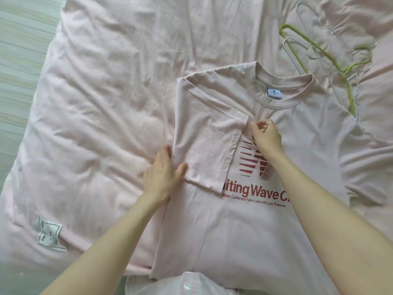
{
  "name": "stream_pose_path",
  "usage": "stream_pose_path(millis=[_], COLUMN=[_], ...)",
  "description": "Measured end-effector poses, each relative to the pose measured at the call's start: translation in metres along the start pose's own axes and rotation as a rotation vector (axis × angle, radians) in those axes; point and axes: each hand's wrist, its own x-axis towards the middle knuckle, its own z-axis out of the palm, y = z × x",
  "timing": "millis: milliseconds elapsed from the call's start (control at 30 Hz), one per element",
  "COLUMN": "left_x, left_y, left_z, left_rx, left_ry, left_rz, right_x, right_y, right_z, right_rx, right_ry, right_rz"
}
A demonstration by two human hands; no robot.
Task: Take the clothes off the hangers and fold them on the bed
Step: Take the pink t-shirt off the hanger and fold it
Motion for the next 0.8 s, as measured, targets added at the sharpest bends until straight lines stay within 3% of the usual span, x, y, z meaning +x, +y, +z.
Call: stream_pose_path(millis=[67,167,300,400,500,633,733,800], left_x=[-0.006,-0.010,-0.018,-0.030,-0.036,-0.050,-0.060,-0.066], left_y=[0.001,0.006,0.033,0.062,0.086,0.133,0.165,0.181], left_z=[0.002,0.014,0.043,0.076,0.106,0.152,0.185,0.203], left_rx=[0.021,0.259,0.448,0.536,0.595,0.616,0.632,0.651], left_ry=[0.161,0.303,0.101,-0.104,-0.106,-0.100,-0.135,-0.155], left_rz=[0.168,0.398,0.571,0.503,0.425,0.473,0.515,0.517], right_x=[-0.011,-0.024,-0.032,-0.041,-0.046,-0.043,-0.038,-0.031], right_y=[0.013,0.032,0.074,0.118,0.166,0.238,0.276,0.288], right_z=[-0.003,-0.014,-0.043,-0.081,-0.116,-0.165,-0.185,-0.192], right_rx=[0.008,0.004,-0.054,-0.075,-0.110,-0.058,0.183,0.716], right_ry=[-0.017,-0.063,-0.026,0.038,0.131,0.233,0.213,0.157], right_rz=[0.017,0.030,0.048,0.042,0.052,0.203,0.401,0.590])
